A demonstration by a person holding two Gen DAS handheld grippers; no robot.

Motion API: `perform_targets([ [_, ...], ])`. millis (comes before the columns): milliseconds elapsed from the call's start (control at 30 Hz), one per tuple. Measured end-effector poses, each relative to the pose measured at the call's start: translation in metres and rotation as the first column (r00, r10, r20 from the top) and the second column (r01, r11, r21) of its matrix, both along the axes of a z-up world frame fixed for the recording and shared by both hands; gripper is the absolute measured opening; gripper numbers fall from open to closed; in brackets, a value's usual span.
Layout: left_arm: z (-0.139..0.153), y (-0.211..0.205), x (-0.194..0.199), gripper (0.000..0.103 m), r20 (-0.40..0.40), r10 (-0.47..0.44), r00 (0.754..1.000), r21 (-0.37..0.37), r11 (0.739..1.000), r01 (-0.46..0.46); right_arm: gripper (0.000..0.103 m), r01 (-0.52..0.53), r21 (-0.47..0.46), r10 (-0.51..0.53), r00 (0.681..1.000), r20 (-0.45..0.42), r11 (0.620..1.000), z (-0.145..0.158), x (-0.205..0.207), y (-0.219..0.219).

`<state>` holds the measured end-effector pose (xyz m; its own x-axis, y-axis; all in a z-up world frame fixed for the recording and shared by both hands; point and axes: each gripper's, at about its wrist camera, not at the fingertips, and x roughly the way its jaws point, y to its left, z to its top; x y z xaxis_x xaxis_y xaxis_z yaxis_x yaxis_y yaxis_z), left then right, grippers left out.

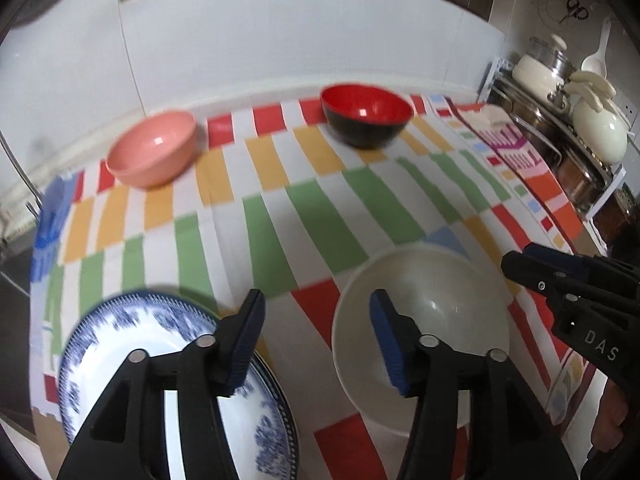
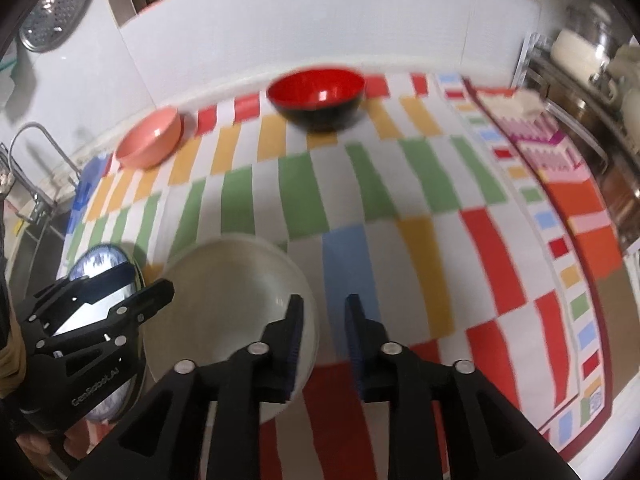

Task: Organize plates and bowls
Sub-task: 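Lower the white bowl onto the plate stack and open both grippers, then move both grippers toward the pink bowl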

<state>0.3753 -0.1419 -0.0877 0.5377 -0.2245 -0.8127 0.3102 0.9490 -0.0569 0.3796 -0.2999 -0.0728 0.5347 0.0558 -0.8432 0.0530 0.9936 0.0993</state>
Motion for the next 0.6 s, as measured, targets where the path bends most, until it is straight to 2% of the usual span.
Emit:
perform_targets([
  [167,0.017,0.001,0.011,0.064,0.056,0.017,0.998,0.002,1.000,-0.018,0.051,0.019,-0.041,-0.014,0.994,0.109,0.999,0.017,0.007,0.000],
  [233,0.023,0.002,0.015,0.069,0.077,0.027,0.997,0.008,1.000,-0.028,0.056,0.008,-0.058,0.000,0.992,0.128,0.998,0.023,0.013,0.000],
  [433,0.043,0.015,0.028,0.081,0.138,0.063,0.988,0.018,0.998,-0.066,0.063,-0.065,-0.049,0.073,0.983,0.169,0.997,0.039,0.037,0.010],
  [600,0.057,0.035,0.042,0.086,0.189,0.104,0.976,0.045,0.992,-0.114,0.063,-0.127,-0.048,0.134,0.973,0.186,0.991,0.051,0.059,0.028],
])
